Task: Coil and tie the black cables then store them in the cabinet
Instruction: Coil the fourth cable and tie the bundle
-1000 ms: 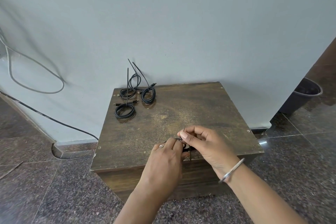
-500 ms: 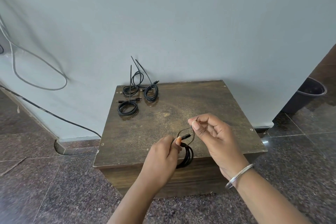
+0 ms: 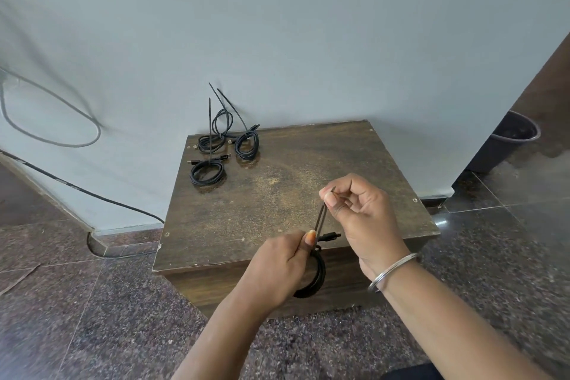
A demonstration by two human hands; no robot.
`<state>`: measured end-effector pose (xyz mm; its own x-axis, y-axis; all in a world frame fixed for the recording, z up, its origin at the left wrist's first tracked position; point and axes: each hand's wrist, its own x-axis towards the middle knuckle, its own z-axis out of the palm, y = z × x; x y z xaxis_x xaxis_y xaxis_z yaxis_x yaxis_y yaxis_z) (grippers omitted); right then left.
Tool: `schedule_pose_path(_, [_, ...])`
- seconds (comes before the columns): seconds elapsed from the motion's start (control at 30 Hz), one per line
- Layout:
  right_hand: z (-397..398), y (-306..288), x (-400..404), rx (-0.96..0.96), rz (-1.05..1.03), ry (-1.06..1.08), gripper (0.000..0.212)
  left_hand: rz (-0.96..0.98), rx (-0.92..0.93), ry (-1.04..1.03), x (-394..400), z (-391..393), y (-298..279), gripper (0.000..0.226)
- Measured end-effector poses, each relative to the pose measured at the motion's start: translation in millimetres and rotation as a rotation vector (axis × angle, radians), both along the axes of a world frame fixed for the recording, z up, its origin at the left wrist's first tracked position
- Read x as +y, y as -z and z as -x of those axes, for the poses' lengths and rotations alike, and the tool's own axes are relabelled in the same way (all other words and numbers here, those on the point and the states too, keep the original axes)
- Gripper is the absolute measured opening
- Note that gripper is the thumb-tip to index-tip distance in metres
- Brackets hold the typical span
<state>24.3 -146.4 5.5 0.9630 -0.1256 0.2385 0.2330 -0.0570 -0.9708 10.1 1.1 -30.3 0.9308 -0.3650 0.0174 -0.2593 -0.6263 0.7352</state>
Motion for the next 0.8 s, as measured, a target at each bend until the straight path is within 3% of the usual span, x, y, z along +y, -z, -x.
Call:
schedule_pose_path(0.2, [-10.4, -10.6, -23.9, 0.063, -0.318, 0.189, 0.030, 0.006, 0.201, 0.130, -6.3, 5.9, 6.6, 0.041])
schedule_pose_path(0.37, [-16.8, -6.9, -37.6, 0.171, -0.444, 0.288, 0.035, 0.113, 0.294, 0.185, -13.7, 3.6, 6.3, 0.039])
schedule_pose_path(0.57, [-20.1, 3.2, -40.2, 0.359, -0.726, 0.278, 0.022, 0.270, 0.359, 0.070, -15.2, 4.5, 12.1, 0.031])
schedule_pose_path(0.67, [-17.7, 5.7, -32.9, 0.350, -0.696, 0.161, 0.015, 0.276, 0.359, 0.019, -12.2, 3.6, 14.6, 0.019])
schedule_pose_path(0.8, [-12.2, 8.6, -22.7, 0.268, -0.443, -0.009, 0.007, 0.282, 0.323, -0.108, -13.2, -1.0, 15.4, 0.010])
